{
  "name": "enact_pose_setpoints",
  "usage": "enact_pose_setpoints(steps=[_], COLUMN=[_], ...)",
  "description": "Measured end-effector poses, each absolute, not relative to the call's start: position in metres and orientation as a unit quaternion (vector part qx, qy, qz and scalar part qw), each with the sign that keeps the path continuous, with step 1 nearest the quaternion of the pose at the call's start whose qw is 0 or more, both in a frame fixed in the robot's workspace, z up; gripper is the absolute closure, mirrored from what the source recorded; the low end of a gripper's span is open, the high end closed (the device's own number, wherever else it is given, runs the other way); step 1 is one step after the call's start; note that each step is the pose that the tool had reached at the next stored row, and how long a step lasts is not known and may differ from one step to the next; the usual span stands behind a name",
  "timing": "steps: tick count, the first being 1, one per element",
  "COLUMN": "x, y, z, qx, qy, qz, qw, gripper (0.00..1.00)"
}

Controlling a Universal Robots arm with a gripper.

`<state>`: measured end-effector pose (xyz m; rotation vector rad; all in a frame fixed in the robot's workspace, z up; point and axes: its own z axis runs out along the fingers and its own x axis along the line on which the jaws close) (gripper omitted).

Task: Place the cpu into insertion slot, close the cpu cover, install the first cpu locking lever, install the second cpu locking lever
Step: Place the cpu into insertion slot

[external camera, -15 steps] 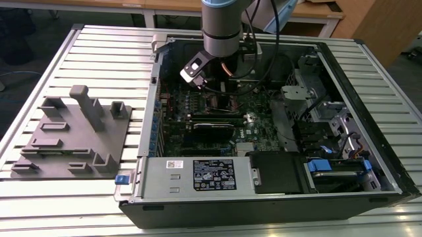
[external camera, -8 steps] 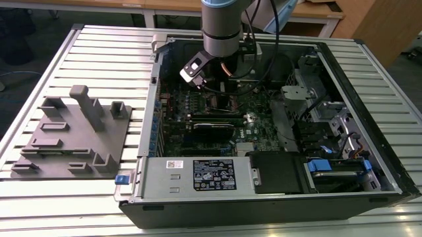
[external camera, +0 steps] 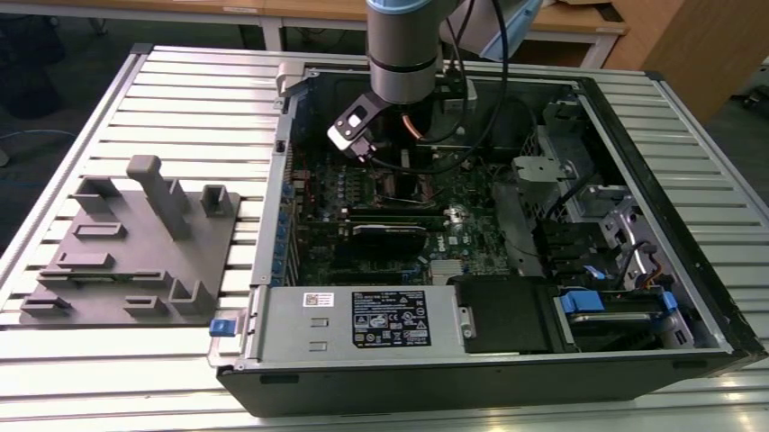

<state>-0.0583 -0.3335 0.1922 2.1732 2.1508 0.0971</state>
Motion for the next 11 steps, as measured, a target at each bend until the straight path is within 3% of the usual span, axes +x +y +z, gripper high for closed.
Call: enact_pose_setpoints(steps=[11], x=[-0.0587], y=[-0.3335], z=[0.1899], qx=[0.71], qy=[0.702], qz=[0.032], qw=[0.041], gripper=[0.46])
